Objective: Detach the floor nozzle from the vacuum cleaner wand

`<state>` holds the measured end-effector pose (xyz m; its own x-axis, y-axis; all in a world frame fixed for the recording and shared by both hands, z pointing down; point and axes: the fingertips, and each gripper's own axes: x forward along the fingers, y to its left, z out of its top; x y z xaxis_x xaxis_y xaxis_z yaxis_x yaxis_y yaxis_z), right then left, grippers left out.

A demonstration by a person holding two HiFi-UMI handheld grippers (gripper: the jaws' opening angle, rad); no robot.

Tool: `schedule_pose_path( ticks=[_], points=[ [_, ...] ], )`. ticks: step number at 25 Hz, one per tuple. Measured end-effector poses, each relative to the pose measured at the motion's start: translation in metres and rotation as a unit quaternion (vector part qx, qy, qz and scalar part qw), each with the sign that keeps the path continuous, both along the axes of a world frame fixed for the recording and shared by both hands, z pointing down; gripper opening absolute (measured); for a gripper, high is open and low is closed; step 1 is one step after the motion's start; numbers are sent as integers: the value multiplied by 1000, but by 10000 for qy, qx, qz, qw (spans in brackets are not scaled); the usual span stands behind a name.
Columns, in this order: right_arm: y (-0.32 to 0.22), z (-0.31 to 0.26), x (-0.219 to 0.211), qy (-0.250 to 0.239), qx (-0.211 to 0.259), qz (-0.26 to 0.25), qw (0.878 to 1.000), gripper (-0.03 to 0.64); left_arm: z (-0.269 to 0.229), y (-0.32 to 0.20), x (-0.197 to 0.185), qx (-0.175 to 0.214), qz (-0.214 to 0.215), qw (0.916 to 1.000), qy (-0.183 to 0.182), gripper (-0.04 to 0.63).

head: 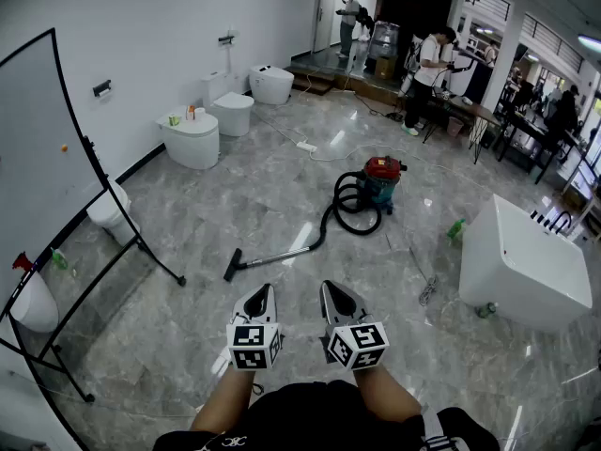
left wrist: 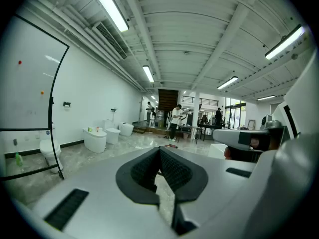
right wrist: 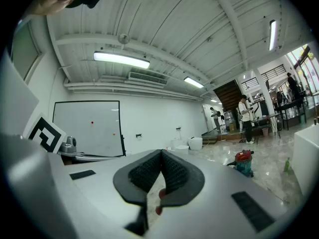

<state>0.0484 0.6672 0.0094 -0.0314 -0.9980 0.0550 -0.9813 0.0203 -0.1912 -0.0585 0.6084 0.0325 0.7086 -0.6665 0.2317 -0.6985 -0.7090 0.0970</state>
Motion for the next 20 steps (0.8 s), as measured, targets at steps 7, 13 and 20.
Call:
schedule_pose_path(
  ticks=[7,13,20],
  points=[
    [-30,10,-5,-78,-42,-68,9999,6,13,-25,-13,-75,-111,9999,-46,-1],
    [-72,11,11,-176,3,-180,9997,6,16,-60,-5,-62,-271,9995,-179,0],
    [-137,2,65,-266,186,-278,9991,6,9,-124,41,-113,-378,9990,-205,0]
  ],
)
